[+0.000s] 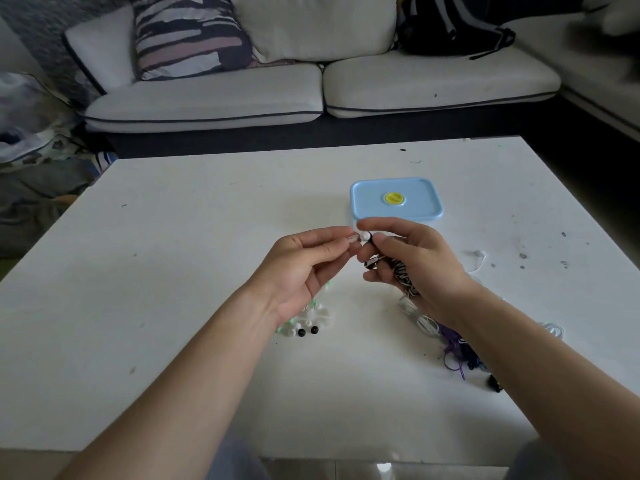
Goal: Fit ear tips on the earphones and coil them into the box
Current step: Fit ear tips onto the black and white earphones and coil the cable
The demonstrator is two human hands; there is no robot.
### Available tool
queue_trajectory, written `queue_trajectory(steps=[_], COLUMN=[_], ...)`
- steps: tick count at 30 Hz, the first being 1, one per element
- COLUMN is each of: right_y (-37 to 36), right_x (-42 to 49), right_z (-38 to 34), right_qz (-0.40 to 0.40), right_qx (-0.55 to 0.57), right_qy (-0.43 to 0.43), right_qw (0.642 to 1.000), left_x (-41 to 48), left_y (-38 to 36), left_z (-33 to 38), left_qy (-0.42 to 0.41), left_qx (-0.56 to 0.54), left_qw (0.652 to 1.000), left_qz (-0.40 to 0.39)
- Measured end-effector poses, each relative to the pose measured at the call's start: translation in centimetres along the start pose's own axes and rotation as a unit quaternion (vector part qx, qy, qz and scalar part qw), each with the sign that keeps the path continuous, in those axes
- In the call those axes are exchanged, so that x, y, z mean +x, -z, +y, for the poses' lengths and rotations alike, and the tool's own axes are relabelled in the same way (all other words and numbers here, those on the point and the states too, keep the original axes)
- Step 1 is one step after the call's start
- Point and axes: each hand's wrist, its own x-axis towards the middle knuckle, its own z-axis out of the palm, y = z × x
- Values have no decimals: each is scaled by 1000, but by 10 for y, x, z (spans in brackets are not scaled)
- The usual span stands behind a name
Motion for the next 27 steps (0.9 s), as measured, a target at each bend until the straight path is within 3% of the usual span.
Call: queue_trajectory(steps=[10, 17, 27], right_y=[-1, -1, -1], right_x=[-4, -3, -2], right_z=[-8, -4, 1], right_qz=[-20, -13, 31], right_qx=[28, -19, -35], right_qy=[4, 30, 45], right_qw=[999, 999, 998], left_x=[-4, -4, -4], left_y=[-4, -3, -5], left_z=[1, 2, 1], left_qy=[-8, -22, -22], left_qx=[20, 38, 40], left_qw=[1000, 999, 999], left_qz=[5, 8, 4])
